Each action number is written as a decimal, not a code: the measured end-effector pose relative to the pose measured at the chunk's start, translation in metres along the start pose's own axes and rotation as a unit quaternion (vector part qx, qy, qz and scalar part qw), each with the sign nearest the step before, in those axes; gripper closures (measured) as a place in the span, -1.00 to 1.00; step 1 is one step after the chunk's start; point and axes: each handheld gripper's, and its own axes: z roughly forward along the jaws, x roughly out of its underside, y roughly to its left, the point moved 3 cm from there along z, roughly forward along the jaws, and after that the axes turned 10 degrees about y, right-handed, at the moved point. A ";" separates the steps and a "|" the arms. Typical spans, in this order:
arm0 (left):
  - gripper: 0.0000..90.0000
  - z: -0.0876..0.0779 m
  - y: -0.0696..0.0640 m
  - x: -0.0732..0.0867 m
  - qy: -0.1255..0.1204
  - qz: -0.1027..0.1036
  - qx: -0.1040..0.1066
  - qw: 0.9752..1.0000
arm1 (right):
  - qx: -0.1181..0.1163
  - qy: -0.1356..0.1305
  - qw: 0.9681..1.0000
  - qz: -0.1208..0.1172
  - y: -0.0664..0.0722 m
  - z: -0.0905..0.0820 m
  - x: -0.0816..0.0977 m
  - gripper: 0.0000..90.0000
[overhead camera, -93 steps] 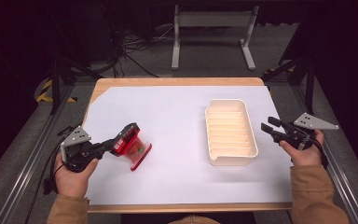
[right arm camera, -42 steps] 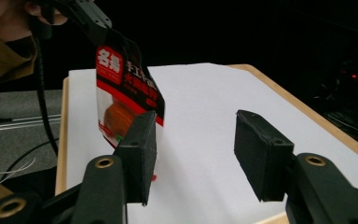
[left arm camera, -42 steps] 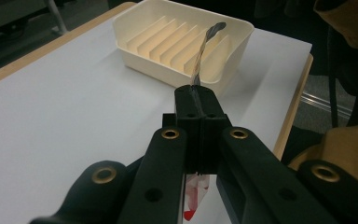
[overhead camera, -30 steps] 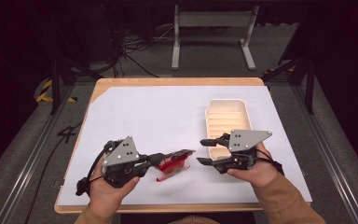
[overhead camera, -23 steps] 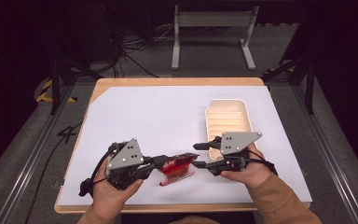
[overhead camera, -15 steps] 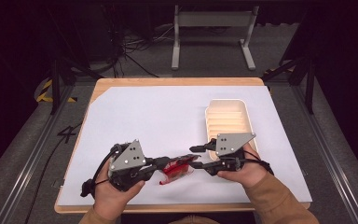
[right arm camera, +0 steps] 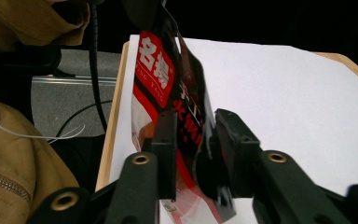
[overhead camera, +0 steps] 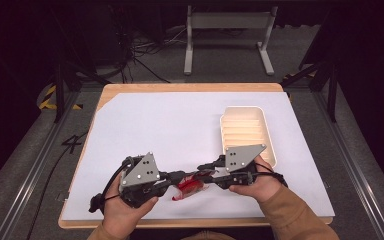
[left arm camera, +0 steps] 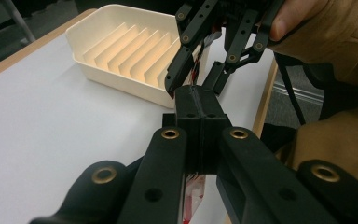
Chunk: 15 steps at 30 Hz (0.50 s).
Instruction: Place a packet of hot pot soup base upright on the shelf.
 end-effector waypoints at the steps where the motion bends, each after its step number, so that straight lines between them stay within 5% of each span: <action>1: 1.00 0.000 0.000 0.000 0.000 0.000 0.000 1.000 | -0.002 0.001 1.000 -0.003 0.000 0.000 0.000 0.62; 15: 1.00 -0.002 0.003 0.002 -0.010 -0.009 -0.004 1.000 | -0.015 0.001 1.000 -0.020 0.002 -0.002 -0.004 0.95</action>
